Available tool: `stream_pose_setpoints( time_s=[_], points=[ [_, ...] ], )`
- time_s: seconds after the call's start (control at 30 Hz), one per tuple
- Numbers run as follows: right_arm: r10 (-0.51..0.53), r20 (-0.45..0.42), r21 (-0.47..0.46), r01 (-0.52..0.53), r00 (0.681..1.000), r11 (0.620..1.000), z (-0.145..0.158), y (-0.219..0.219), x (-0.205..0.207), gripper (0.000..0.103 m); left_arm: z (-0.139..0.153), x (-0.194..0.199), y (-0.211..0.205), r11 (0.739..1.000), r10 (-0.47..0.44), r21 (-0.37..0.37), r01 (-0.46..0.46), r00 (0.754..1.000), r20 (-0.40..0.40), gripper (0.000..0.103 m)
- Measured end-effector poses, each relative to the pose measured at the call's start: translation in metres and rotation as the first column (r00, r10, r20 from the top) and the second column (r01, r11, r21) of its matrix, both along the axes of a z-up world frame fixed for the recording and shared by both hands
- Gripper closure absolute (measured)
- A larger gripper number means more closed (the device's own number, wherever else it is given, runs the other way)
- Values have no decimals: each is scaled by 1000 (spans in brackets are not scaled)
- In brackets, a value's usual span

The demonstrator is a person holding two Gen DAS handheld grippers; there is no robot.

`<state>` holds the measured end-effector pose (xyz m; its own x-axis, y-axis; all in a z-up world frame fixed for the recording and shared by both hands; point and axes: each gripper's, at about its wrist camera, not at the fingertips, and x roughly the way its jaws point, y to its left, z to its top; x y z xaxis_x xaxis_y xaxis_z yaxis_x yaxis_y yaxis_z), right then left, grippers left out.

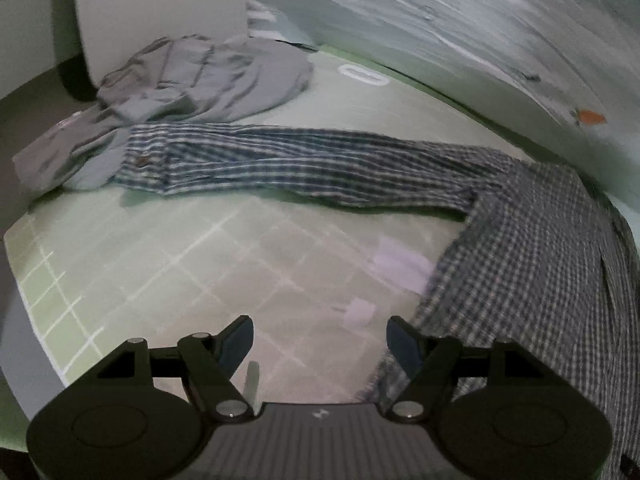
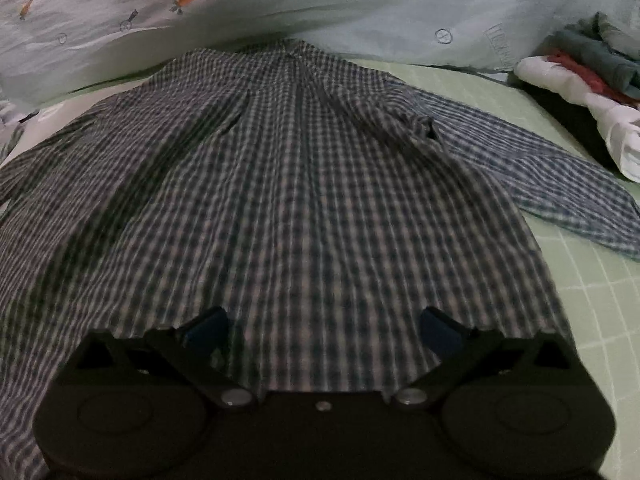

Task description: Fold clothes

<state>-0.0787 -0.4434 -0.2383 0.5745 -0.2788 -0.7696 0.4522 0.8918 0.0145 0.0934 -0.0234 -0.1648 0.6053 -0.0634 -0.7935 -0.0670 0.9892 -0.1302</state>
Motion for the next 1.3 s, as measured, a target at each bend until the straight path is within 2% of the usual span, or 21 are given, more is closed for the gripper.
stream_pose_setpoints(
  time_s=[0.27,0.5,0.73,0.87,0.93,0.97,1.0,1.03,1.07,1.13,1.3],
  points=[
    [-111,-9,-1,111,994,994,1,16,-3,0,3,24,39,998,56,-6,-56,998,26,28],
    [-229,-43,13,230,973,973,1,19,13,0,4,68,82,991,130,27,-131,990,51,27],
    [-297,-56,18,299,953,954,0,22,20,0,4,115,122,977,201,63,-206,977,75,24],
    [-322,-60,18,323,945,946,0,23,22,0,-2,141,130,979,172,96,-178,983,60,25],
    [-323,-61,19,324,945,946,0,24,22,0,-5,147,130,979,163,116,-168,985,51,35],
    [-323,-61,19,325,944,946,1,24,22,0,-6,149,129,977,168,122,-173,984,52,55],
    [-324,-61,19,325,944,945,1,24,22,0,-6,149,129,975,180,123,-185,982,53,67],
    [-324,-62,19,326,944,945,1,24,22,0,-5,149,128,973,191,124,-196,980,55,90],
    [-325,-62,19,326,944,945,1,24,22,0,-3,148,126,973,190,123,-196,980,58,97],
    [-325,-63,20,327,943,945,1,24,23,0,3,143,122,978,168,107,-177,982,87,101],
    [-328,-66,21,330,943,944,1,24,23,0,30,127,94,996,64,47,-72,985,158,101]
  ],
)
